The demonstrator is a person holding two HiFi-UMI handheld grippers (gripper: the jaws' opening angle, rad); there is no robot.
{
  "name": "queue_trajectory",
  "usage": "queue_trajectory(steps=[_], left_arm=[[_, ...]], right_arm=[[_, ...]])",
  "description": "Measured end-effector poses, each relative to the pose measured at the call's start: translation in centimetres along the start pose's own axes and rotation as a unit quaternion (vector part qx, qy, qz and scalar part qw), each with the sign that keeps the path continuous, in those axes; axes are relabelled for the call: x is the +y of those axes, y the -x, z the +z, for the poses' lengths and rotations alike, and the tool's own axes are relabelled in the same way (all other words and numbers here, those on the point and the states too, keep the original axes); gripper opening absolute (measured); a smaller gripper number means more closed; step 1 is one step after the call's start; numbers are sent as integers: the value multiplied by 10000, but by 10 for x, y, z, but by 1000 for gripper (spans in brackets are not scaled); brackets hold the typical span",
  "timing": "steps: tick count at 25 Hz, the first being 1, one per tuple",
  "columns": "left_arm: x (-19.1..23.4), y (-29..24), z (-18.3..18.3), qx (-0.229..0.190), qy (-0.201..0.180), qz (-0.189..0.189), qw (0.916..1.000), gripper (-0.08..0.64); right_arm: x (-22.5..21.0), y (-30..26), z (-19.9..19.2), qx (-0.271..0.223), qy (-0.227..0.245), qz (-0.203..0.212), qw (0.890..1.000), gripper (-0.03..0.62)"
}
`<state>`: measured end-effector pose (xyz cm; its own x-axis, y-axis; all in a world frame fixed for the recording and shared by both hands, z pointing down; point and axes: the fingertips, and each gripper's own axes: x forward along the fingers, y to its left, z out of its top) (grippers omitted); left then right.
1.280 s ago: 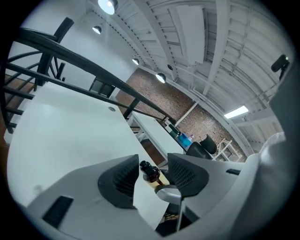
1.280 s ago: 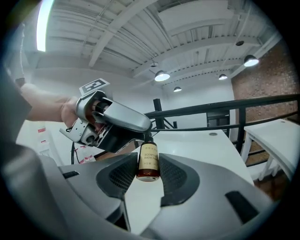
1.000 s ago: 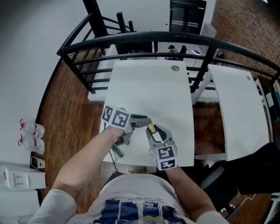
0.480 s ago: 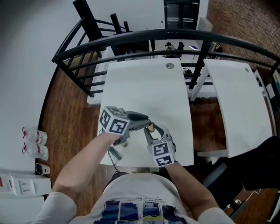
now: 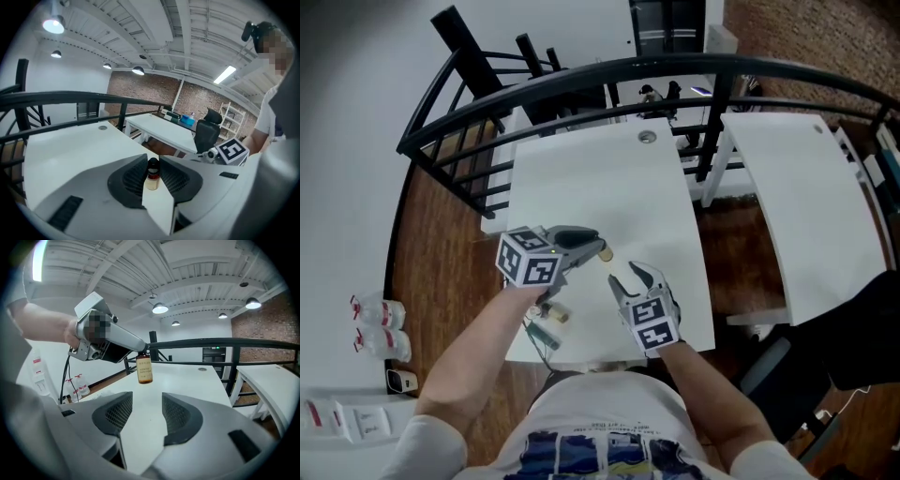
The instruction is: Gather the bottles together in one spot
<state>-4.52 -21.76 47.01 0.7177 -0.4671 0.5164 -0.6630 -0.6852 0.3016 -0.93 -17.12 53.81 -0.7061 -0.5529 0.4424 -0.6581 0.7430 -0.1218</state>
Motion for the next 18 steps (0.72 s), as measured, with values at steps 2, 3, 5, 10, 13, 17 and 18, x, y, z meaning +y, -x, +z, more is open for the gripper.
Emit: queue_trajectory(steps=[2, 3, 5, 10, 13, 17, 18], left_arm=[[17, -6, -1, 61, -179, 302, 9994, 75], [25, -9, -2, 66, -232, 438, 9987, 75], [40, -18, -3, 45, -324, 659, 9973, 75], [66, -46, -9, -18, -667, 866, 9940, 75], [80, -66, -18, -25, -839, 899, 9924, 75], [100, -86, -36, -5, -870, 910, 9920, 75], [104, -91, -39, -3, -873, 897, 9921, 75]], right_arm=[[-7, 7, -3, 39, -93, -34, 9999, 222], [-11, 11, -5, 55, -141, -55, 9999, 222], [-18, 19, -10, 92, -241, -80, 9996, 224], [-34, 34, -27, 294, -463, -88, 9985, 242], [-42, 41, -36, 384, -570, -118, 9976, 255], [-47, 43, -49, 466, -643, -130, 9968, 255], [-48, 43, -52, 520, -663, -124, 9964, 255]])
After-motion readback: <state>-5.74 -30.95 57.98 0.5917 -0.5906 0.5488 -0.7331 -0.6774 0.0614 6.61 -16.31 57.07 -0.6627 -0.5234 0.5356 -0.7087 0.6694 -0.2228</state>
